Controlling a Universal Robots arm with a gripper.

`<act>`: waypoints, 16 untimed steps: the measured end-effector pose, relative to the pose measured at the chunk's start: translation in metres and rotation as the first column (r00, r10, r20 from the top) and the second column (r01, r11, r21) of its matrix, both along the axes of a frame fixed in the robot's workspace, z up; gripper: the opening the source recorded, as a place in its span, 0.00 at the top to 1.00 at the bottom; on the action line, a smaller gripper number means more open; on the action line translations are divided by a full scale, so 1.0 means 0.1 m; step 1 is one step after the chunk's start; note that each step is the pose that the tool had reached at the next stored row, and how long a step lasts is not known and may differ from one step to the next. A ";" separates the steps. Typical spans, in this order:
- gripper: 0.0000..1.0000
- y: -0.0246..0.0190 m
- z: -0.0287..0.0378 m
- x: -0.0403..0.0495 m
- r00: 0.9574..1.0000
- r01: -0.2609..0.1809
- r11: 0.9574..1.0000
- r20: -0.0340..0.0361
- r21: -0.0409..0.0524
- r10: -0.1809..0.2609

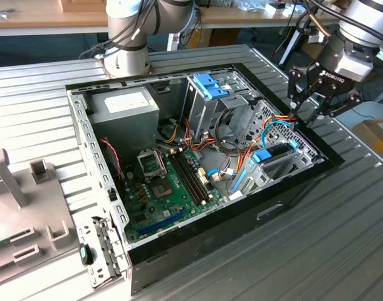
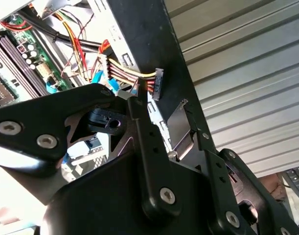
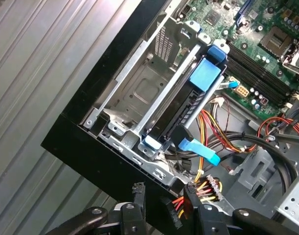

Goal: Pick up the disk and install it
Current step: 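Insert the first disk wire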

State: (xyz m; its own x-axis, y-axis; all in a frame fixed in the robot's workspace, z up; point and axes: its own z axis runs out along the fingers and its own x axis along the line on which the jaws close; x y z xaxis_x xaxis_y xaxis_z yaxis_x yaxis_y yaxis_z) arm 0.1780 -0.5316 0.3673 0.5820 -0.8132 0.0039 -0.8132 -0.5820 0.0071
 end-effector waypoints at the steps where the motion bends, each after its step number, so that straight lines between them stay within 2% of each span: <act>1: 0.56 0.000 -0.001 0.002 1.000 0.000 1.000 0.000 0.000 0.000; 5: 0.57 0.000 -0.003 0.003 1.000 0.000 1.000 0.000 0.000 0.000; 7: 0.71 0.000 -0.004 0.003 1.000 0.000 1.000 0.000 0.000 0.000; 16: 0.71 0.000 -0.014 0.004 1.000 0.000 1.000 0.000 0.000 0.000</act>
